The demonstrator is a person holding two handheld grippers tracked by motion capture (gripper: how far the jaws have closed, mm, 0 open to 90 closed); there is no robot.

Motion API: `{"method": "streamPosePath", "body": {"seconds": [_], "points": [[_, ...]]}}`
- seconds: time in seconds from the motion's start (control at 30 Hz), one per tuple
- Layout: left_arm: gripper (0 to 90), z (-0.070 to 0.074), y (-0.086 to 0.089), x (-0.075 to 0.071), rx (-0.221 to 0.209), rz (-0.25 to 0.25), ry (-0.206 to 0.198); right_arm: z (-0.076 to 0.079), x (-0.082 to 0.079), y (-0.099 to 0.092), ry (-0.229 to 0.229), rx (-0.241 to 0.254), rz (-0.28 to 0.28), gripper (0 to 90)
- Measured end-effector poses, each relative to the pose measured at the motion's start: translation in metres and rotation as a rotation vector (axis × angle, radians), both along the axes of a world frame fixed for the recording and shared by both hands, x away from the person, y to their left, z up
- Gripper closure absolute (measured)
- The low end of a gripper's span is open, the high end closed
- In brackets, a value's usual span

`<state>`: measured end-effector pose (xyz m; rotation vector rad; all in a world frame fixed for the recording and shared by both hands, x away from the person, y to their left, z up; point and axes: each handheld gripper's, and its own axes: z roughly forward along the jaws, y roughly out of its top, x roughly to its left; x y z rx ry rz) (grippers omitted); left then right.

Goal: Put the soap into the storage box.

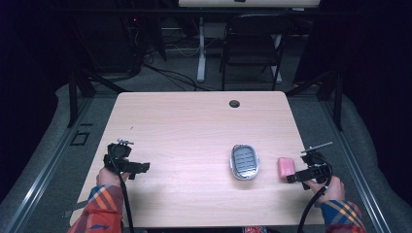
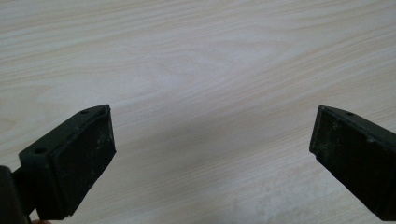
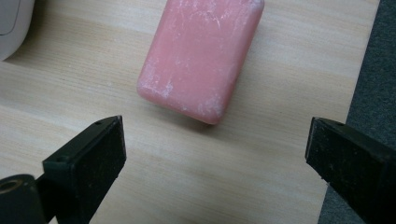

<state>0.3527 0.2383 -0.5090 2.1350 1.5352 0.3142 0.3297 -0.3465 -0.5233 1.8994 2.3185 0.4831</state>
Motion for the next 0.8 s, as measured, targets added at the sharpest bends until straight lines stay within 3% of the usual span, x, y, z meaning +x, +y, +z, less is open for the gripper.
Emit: {"method": "streamPosePath", "body": {"seconds": [0.23,0.27,0.3,0.47,0.53,0.57,0.8], "points": [[0.0,0.001,-0.006,0.004,-0.002,-0.012,-0.003,0.002,-0.003,0.0,0.013,-0.001,-0.014,4.9],[0.0,0.001,-0.007,0.005,-0.003,-0.013,-0.003,0.0,-0.004,0.0,-0.006,0.001,-0.044,5.0],[0.0,0.001,-0.008,0.006,-0.001,-0.016,-0.002,0.002,-0.003,-0.003,0.018,-0.008,-0.022,5.0],[0.0,0.0,-0.009,0.007,0.001,-0.021,0.004,0.003,-0.003,-0.004,0.005,0.013,-0.059,5.2],[0.0,0.001,-0.01,0.007,0.0,-0.026,0.004,0.007,-0.002,-0.004,0.024,-0.025,-0.043,5.2],[0.0,0.001,-0.011,0.007,-0.002,-0.026,0.003,0.006,-0.001,-0.002,0.011,0.009,-0.055,5.2],[0.0,0.0,-0.01,0.006,-0.007,-0.028,0.005,0.007,0.008,0.008,0.015,0.011,-0.052,4.6]]}}
